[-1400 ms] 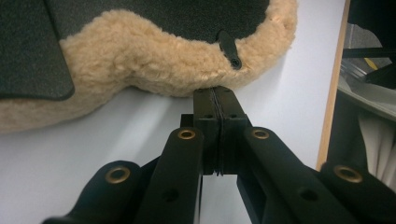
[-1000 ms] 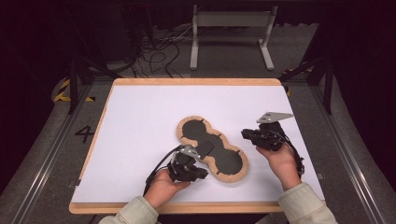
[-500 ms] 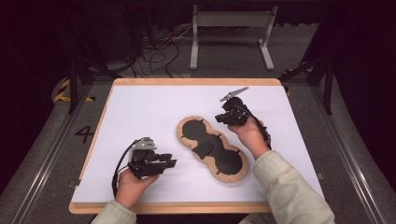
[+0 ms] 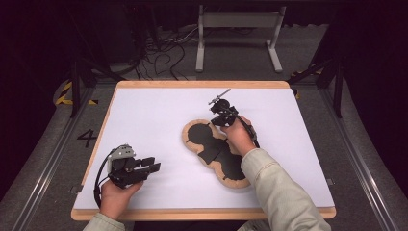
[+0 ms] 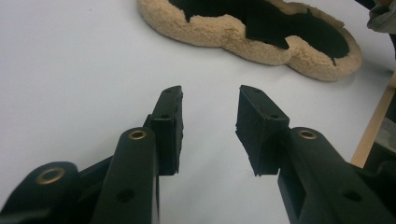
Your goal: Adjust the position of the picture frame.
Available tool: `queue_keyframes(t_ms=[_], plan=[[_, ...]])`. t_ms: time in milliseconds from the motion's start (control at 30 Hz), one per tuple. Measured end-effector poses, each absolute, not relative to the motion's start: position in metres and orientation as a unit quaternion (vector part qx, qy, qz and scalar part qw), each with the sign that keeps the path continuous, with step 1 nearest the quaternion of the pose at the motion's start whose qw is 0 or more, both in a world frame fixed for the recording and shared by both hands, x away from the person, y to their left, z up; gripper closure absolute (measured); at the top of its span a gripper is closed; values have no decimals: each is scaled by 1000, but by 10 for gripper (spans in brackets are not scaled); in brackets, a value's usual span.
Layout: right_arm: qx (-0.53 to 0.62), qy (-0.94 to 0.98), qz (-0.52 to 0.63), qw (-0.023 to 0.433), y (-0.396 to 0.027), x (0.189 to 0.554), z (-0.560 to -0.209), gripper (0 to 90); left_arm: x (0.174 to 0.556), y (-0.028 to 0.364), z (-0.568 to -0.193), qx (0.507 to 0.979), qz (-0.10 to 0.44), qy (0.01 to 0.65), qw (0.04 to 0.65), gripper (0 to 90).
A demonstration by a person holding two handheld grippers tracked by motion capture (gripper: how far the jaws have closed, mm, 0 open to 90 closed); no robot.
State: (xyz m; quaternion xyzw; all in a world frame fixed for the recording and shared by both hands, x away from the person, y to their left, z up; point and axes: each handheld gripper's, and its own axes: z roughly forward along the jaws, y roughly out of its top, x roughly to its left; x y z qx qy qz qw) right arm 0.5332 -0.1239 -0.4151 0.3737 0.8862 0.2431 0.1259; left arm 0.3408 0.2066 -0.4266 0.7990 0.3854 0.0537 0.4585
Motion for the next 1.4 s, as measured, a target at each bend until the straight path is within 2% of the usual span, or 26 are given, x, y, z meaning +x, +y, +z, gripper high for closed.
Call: queue_keyframes(t_ms=[133, 367, 600, 1067, 1200, 1400], plan=[[380, 888, 223, 129, -118, 538, -419, 900, 340, 211, -427, 795, 54, 392, 460, 614], [376, 889, 237, 107, -108, 533, -422, 900, 342, 216, -428, 790, 53, 400, 463, 615], [289, 923, 244, 69, -60, 504, -423, 900, 345, 216, -428, 789, 49, 401, 463, 616], [198, 950, 242, 20, -17, 461, -424, 900, 344, 219, -429, 795, 46, 390, 462, 616], [208, 942, 262, 26, -25, 459, -414, 900, 339, 213, -428, 811, 31, 363, 457, 620], [209, 930, 298, 56, -69, 436, -393, 900, 329, 200, -427, 850, 44, 312, 422, 624]])
